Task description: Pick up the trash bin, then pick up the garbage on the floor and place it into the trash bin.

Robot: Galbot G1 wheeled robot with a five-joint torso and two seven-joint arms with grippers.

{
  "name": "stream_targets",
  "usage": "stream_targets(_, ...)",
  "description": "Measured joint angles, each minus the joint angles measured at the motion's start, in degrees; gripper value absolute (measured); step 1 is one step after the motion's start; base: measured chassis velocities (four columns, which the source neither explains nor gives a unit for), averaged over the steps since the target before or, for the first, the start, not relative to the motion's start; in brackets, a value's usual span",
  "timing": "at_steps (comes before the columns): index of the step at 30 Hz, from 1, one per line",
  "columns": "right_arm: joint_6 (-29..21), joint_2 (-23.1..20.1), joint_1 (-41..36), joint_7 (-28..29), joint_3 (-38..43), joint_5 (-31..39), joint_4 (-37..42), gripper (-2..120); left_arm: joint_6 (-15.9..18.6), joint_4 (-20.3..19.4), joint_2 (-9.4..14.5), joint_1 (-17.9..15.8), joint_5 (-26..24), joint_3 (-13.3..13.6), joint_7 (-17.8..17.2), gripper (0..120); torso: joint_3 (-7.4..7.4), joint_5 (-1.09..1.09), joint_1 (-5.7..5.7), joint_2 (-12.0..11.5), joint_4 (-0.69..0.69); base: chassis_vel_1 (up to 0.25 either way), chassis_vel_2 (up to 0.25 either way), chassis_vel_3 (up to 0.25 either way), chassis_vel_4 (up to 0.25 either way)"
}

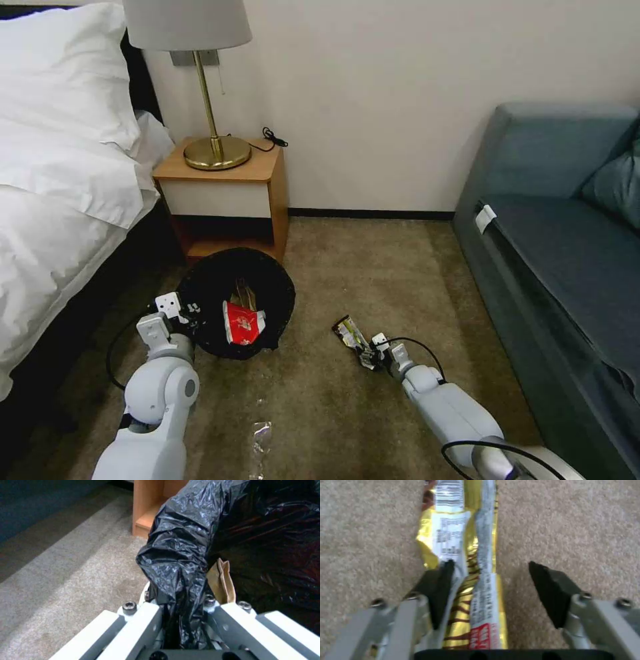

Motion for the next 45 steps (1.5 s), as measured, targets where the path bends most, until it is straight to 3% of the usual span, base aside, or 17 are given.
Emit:
stream_targets(4, 0.09, 0.04, 0.01, 0.0, 0.03, -0.08, -0.08, 52, 0.0, 0.0, 0.02, 0.0, -0.02, -0.03, 0.0, 2, 0.0, 0.01, 0.0, 0.0, 0.0, 0.0, 0.0, 0.0, 0.0)
stream_targets(6, 0.25, 0.04, -0.01, 0.02, 0.37, -0.31, -0.32, 35, -0.03, 0.0, 0.04, -0.25, -0.08, -0.02, 0.0, 2, 0.0, 0.0, 0.0, 0.0, 0.0, 0.0, 0.0, 0.0, 0.0)
stream_targets(17, 0.47, -0.17, -0.05, 0.18, 1.51, -1.12, -0.94, 0, -0.09, 0.32, -0.14, -0.72, -0.09, 0.23, -0.04, 2, 0.01, 0.0, 0.0, 0.0, -0.01, 0.0, 0.0, 0.0, 0.0)
stream_targets(31, 0.96, 0.14, -0.13, 0.97, 2.07, -1.05, 0.06, 0, -0.24, 0.55, -0.29, -0.75, -0.11, 0.25, -0.06, 2, 0.02, 0.01, 0.0, 0.0, -0.02, 0.0, 0.0, 0.0, 0.0)
stream_targets(34, 1.05, 0.04, -0.01, 2.24, 2.57, 1.76, 2.7, 0, -0.29, 0.63, -0.32, -0.67, -0.12, 0.26, -0.06, 2, 0.01, 0.01, 0.0, 0.0, -0.02, 0.0, 0.0, 0.0, 0.0)
stream_targets(40, 1.4, -0.87, 0.47, 7.41, 2.55, 9.84, 15.58, 0, -0.59, 1.66, -0.55, -0.92, -0.11, 0.6, 0.02, 2, 0.01, -0.01, 0.0, 0.0, -0.02, 0.0, 0.0, 0.0, 0.0)
stream_targets(45, 2.68, -0.88, 0.8, 11.74, 1.6, 12.62, 25.44, 0, -0.79, 2.34, -0.67, -1.06, -0.05, 0.95, 0.07, 2, 0.01, 0.0, 0.01, 0.0, -0.01, 0.0, 0.0, 0.0, 0.0)
